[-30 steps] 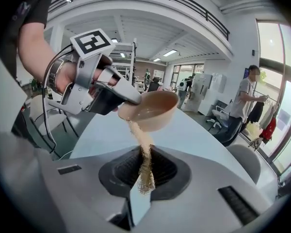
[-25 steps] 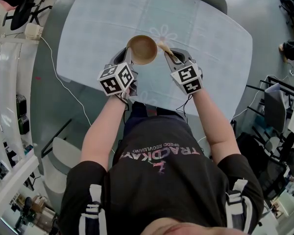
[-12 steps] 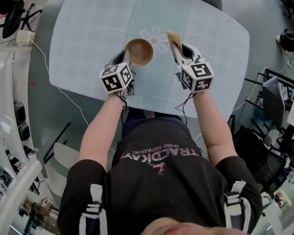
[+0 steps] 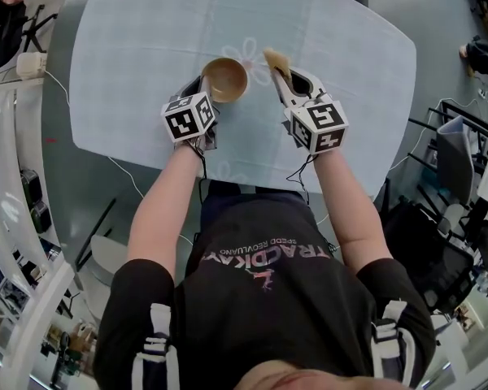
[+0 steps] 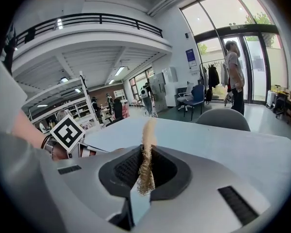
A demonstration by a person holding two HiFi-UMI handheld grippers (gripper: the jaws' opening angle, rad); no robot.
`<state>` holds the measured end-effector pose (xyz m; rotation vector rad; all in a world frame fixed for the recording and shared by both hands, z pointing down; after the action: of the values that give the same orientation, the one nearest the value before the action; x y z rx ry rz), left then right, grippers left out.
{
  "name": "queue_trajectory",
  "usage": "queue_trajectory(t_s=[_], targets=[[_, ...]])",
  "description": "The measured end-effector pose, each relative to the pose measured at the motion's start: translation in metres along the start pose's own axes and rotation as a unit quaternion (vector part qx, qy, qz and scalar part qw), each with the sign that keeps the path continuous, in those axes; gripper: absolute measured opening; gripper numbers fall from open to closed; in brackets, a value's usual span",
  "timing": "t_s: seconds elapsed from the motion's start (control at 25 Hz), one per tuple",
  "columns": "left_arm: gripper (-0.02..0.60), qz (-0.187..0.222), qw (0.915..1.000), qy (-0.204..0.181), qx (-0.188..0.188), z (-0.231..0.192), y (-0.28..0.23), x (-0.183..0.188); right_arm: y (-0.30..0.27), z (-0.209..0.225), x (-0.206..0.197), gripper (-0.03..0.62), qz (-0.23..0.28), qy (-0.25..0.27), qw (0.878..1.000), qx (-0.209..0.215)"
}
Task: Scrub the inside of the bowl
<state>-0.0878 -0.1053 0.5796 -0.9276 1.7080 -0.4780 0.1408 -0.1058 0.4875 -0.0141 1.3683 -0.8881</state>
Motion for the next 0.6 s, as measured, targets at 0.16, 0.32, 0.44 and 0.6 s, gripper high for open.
queue_trajectory(t_s=[0.16,0.32,0.44,0.6], targets=[[0.028,-0.010,0.9999,-0.001,0.006,-0.003,-0.006,-0.003,-0.006,-0.001,-0.002,0.032,-0.004,0.000,1.000,0.007],[0.029,-0.007,0.9999,-0.008,-0.001,-0.005,-0.007,0.000,-0.011,-0.004,0.000,0.032,-0.006,0.000,1.000,0.012],[0.081,0.007,0.9997,-0.024,-0.006,-0.004,-0.003,0.001,-0.010,-0.006,0.000,0.032,-0.005,0.001,1.000,0.014],[0.080,0.040,0.9978,-0.053,-0.002,-0.005,0.014,0.005,-0.008,-0.010,0.004,0.032,0.001,0.005,1.000,0.017]])
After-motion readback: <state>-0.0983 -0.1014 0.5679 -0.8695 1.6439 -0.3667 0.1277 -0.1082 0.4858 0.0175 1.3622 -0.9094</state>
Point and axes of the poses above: the fingertips, and each gripper's own axes: y backward along the fingers, z to its right, x out of its top, the point moved 7 cm from there along y, backward along the fingers, and after that the axes turned 4 degrees about -y, right-handed, at the moved point
